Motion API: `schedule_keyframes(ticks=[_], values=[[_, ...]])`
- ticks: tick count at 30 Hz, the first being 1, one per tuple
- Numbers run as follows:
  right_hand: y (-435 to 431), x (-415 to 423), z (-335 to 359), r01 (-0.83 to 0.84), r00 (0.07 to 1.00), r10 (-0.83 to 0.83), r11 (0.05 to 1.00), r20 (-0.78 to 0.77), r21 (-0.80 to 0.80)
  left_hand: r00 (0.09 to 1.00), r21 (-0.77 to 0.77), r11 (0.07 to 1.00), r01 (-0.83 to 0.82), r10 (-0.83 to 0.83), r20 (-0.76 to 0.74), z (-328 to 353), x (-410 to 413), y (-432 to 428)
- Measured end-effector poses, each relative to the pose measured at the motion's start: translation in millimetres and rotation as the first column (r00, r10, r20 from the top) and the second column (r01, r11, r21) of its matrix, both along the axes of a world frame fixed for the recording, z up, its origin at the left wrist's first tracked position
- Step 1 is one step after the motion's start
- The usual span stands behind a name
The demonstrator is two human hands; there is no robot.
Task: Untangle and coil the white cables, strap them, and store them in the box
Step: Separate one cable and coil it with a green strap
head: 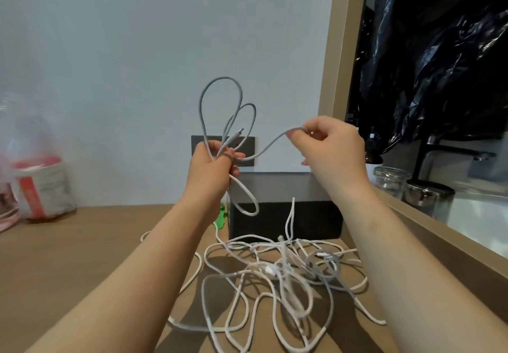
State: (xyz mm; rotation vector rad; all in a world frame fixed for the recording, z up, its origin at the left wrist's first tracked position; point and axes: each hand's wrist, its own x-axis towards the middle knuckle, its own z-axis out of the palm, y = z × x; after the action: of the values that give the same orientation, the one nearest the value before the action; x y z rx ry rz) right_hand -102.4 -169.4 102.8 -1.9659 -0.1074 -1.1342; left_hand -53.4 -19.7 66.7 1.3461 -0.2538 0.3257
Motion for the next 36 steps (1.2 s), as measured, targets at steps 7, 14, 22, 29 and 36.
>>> schedule_keyframes(ticks=[7,14,22,29,36], values=[[-22.8,6.9,-65.3,0.154,0.834,-0.248,0.963,-0.494,-0.223,0.963,0.635,0.731,0.251,-0.123,-0.239,-41.5,-2.6,15.7],[10.9,3.4,-71.2,-0.107,0.984,0.119,0.99,-0.133,0.094,0.961,0.411,0.884,0.221,-0.125,-0.248,-66.8,9.8,33.6],[39.0,39.5,-107.5,-0.325,0.874,0.227,0.93,-0.429,-0.17,0.938,0.059,0.967,0.248,-0.224,-0.265,-75.5,14.3,33.1],[12.6,46.8,-117.0,-0.014,0.883,-0.178,0.915,-0.435,-0.403,0.999,0.803,0.593,0.051,-0.045,-0.03,-84.2,23.0,66.0],[21.5,36.2,-115.2,0.293,0.868,-0.479,0.705,-0.129,-0.646,0.972,0.021,0.987,-0.162,0.163,-0.17,-85.1,35.8,55.1]])
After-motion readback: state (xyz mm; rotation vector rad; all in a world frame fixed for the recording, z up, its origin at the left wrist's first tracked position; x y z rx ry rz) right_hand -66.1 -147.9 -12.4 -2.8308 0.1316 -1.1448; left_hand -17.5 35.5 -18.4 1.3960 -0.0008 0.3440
